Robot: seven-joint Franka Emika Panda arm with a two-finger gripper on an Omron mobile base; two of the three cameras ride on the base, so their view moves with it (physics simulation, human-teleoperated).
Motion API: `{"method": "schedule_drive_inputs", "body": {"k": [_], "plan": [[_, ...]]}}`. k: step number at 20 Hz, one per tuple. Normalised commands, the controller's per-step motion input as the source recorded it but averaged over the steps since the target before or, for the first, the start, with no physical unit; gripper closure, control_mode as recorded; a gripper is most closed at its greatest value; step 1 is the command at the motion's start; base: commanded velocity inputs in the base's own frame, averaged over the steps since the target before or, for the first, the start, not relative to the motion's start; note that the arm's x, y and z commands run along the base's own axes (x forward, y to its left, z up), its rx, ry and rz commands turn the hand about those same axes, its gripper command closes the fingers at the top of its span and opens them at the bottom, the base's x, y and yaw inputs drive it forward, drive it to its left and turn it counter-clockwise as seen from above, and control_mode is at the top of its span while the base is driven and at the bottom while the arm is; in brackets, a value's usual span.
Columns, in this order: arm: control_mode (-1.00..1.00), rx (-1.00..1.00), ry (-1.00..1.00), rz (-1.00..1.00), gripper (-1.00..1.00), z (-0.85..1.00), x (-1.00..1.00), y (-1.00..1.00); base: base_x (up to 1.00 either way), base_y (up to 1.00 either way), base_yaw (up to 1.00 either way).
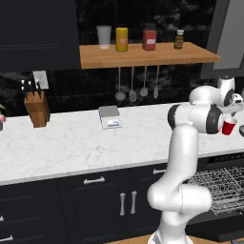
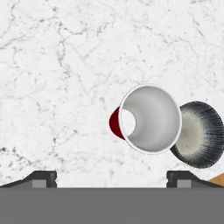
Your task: Pick up the cup and bowl from the counter, place them in the dishwasher, and close the dishwasher door.
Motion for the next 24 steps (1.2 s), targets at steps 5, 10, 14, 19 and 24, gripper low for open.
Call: {"method": "schedule_drive_inputs", "body": {"k": [5, 10, 14, 19, 24], "plan": [[-1.0, 0.0, 0.0, 0.0, -1.0, -0.3, 0.35, -0.49, 0.0, 0.0, 0.0], [-1.0, 0.0, 0.0, 0.0, -1.0, -0.25, 0.15, -0.01, 0.0, 0.0, 0.0], [-1.0, 0.0, 0.01, 0.0, -1.0, -0.23, 0.01, 0.13, 0.0, 0.0, 0.0], [-1.0, 0.0, 0.06, 0.0, -1.0, -0.41, 0.0, 0.0, 0.0, 0.0, 0.0], [-1.0, 0.01, 0.06, 0.0, -1.0, -0.49, 0.0, 0.04, 0.0, 0.0, 0.0]]}}
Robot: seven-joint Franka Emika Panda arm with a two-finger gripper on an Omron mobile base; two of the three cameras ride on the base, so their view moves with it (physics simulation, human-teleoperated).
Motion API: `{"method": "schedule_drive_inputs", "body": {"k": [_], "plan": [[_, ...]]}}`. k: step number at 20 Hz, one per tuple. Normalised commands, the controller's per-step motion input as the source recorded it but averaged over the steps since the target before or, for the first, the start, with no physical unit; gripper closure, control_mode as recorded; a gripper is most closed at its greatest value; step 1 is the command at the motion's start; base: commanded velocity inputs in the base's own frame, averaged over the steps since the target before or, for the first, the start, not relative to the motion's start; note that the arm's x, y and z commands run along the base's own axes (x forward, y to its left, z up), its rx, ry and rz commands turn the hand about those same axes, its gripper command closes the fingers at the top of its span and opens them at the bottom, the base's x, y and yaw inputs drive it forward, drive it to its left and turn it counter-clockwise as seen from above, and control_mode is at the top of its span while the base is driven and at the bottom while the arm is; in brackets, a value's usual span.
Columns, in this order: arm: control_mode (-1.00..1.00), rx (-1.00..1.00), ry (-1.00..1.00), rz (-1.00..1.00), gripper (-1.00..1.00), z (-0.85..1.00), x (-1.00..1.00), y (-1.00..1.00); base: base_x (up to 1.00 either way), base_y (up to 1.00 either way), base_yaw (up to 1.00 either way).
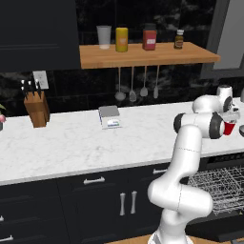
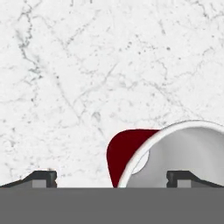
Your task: Pick up the cup and bowl from the counter, place them in the dishwasher, and close the dishwasher door.
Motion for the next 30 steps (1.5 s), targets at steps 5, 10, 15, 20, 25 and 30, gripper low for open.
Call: {"method": "schedule_drive_inputs", "body": {"k": [5, 10, 15, 20, 25, 30], "plan": [[-1.0, 0.02, 0.0, 0.0, 1.0, -0.33, 0.0, 0.0, 0.0, 0.0, 0.0], [-1.0, 0.0, -0.01, 0.0, 1.0, -0.07, -0.01, 0.05, 0.0, 0.0, 0.0], [-1.0, 0.02, -0.05, 0.04, 1.0, 0.16, -0.53, 0.16, 0.0, 0.0, 0.0], [-1.0, 0.0, -0.12, 0.06, 1.0, 0.7, -1.0, 0.27, 0.0, 0.0, 0.0], [-1.0, 0.0, -0.24, 0.06, 1.0, 0.23, -1.0, 0.57, 0.0, 0.0, 0.0], [-1.0, 0.0, -0.21, 0.09, 1.0, 0.0, -1.0, 0.78, 0.0, 0.0, 0.0]]}}
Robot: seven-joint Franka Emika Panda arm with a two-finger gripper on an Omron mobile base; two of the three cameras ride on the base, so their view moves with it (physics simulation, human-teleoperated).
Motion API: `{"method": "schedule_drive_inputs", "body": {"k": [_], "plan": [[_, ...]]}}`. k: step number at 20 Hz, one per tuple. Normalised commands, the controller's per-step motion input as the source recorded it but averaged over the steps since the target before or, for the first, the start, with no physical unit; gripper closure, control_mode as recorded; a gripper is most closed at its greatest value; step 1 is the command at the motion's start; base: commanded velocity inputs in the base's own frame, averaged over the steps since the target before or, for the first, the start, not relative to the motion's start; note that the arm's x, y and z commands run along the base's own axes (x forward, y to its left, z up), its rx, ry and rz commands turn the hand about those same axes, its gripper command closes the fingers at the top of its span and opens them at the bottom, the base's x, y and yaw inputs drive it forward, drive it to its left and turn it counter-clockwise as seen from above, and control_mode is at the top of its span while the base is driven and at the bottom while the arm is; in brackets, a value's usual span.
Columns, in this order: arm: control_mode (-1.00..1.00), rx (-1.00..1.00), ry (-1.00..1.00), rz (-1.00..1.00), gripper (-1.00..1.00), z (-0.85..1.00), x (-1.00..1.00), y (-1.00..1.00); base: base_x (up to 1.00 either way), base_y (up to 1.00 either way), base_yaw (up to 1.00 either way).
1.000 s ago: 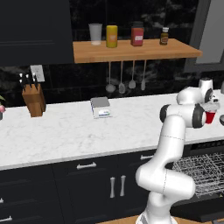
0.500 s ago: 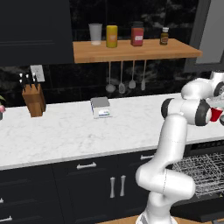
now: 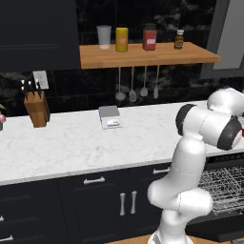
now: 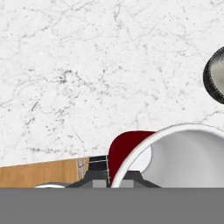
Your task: Pick up the cup and bowl from the counter, place them in the dishwasher, and close the dishwasher door.
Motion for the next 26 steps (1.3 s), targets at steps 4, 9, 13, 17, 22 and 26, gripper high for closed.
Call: {"method": "schedule_drive_inputs", "body": {"k": [4, 9, 13, 17, 22, 26], "plan": [[-1.0, 0.0, -0.08, 0.15, 1.0, -0.16, -1.0, 0.41, 0.0, 0.0, 0.0], [-1.0, 0.03, -0.03, 0.23, 1.0, -0.41, -1.0, 0.0, 0.0, 0.0, 0.0], [-1.0, 0.08, 0.0, 0.31, 1.0, -0.75, -0.94, -0.01, 0.0, 0.0, 0.0], [-1.0, 0.35, 0.07, 0.29, 1.0, -0.71, -0.28, -0.22, 0.0, 0.0, 0.0], [-1.0, 0.35, 0.14, 0.24, 1.0, -0.67, 0.0, -0.22, 0.0, 0.0, 0.0], [-1.0, 0.24, 0.04, 0.15, 1.0, -0.67, 0.06, -0.12, 0.0, 0.0, 0.0]]}}
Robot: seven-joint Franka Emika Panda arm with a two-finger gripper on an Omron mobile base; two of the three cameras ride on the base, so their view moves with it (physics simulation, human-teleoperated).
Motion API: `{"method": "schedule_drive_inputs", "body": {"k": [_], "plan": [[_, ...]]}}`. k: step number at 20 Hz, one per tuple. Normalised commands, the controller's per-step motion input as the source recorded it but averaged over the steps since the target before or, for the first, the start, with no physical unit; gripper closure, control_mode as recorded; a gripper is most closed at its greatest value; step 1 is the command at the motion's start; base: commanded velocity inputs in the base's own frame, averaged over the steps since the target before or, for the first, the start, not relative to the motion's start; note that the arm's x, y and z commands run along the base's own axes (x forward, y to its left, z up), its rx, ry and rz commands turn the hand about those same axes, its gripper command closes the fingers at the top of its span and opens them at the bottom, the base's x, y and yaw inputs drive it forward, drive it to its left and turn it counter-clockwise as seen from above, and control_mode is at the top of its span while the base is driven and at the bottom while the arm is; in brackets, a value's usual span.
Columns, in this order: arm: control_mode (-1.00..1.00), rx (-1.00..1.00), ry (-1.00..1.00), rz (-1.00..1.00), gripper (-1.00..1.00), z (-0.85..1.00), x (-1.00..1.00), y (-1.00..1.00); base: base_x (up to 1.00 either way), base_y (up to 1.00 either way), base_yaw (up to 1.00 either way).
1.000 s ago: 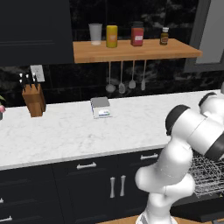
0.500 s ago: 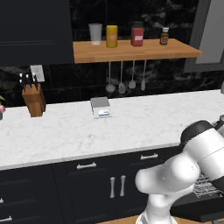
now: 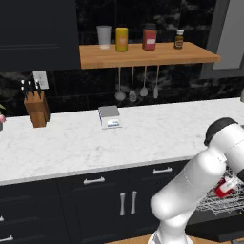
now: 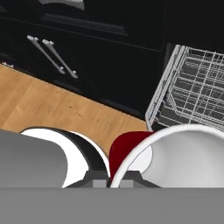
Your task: Pick up the cup and bowl from the counter, place them in the dishwasher, and close the dishwasher door.
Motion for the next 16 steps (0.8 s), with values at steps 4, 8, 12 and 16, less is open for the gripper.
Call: {"method": "schedule_drive_inputs", "body": {"k": [4, 8, 12, 16], "plan": [[-1.0, 0.2, -0.05, 0.01, 1.0, -0.24, 0.05, -0.44, 0.0, 0.0, 0.0], [-1.0, 0.17, -0.13, -0.05, 1.0, -0.03, 0.0, -0.4, 0.0, 0.0, 0.0], [-1.0, 0.02, -0.06, -0.02, 1.0, -0.2, 0.13, -0.02, 0.0, 0.0, 0.0], [-1.0, 0.01, -0.02, -0.01, 1.0, -0.28, 0.22, 0.0, 0.0, 0.0, 0.0]]}}
